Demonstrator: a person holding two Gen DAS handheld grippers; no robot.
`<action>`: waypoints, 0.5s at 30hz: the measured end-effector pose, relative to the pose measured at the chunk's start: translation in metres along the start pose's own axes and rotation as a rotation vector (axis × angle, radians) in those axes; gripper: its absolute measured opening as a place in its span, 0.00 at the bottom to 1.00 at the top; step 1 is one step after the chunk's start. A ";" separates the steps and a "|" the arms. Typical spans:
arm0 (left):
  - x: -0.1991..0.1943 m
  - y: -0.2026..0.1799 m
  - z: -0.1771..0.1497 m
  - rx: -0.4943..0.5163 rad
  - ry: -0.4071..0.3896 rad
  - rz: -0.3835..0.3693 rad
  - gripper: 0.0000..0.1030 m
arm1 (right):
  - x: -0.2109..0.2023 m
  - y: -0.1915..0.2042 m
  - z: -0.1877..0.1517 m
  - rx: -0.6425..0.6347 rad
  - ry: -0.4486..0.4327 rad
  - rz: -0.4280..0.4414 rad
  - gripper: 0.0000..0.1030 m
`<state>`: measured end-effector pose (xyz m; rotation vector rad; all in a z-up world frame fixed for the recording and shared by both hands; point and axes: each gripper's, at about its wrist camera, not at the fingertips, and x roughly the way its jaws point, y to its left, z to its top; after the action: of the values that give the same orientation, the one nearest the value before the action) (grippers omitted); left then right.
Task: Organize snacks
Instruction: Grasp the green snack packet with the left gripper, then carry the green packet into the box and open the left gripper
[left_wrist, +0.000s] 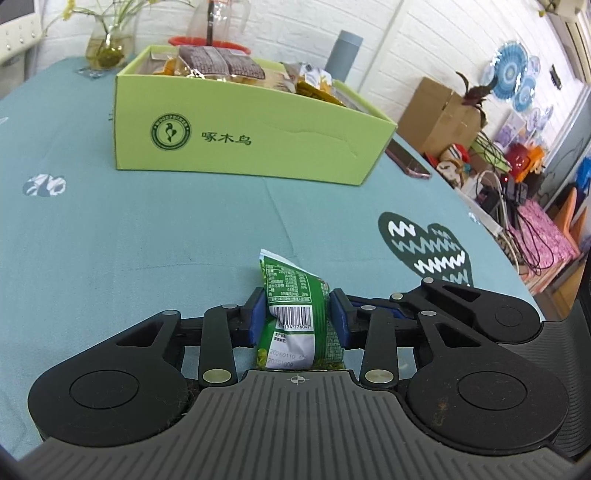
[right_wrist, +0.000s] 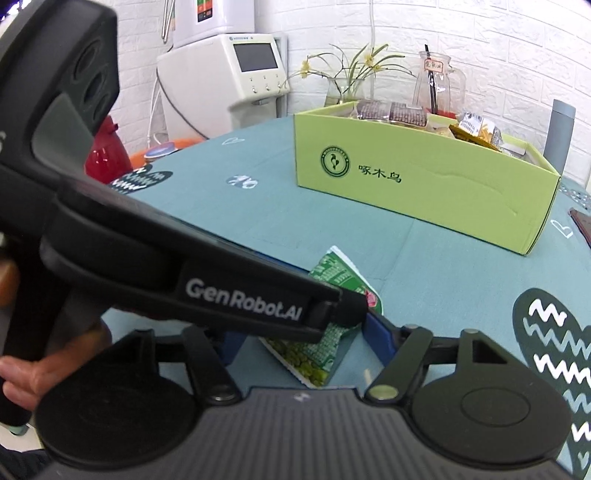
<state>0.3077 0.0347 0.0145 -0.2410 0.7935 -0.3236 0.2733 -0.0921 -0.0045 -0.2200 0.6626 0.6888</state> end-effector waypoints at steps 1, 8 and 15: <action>0.002 0.001 0.000 -0.003 0.006 0.008 0.23 | 0.002 -0.001 -0.001 -0.004 0.005 -0.006 0.77; -0.002 0.000 0.000 0.007 -0.017 0.032 0.46 | -0.015 -0.002 -0.005 0.023 -0.022 -0.008 0.85; -0.005 -0.012 0.001 0.065 -0.014 0.048 0.10 | -0.011 0.008 -0.001 -0.012 -0.013 0.016 0.72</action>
<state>0.3024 0.0260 0.0223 -0.1628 0.7723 -0.3011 0.2612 -0.0924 0.0019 -0.2211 0.6489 0.7086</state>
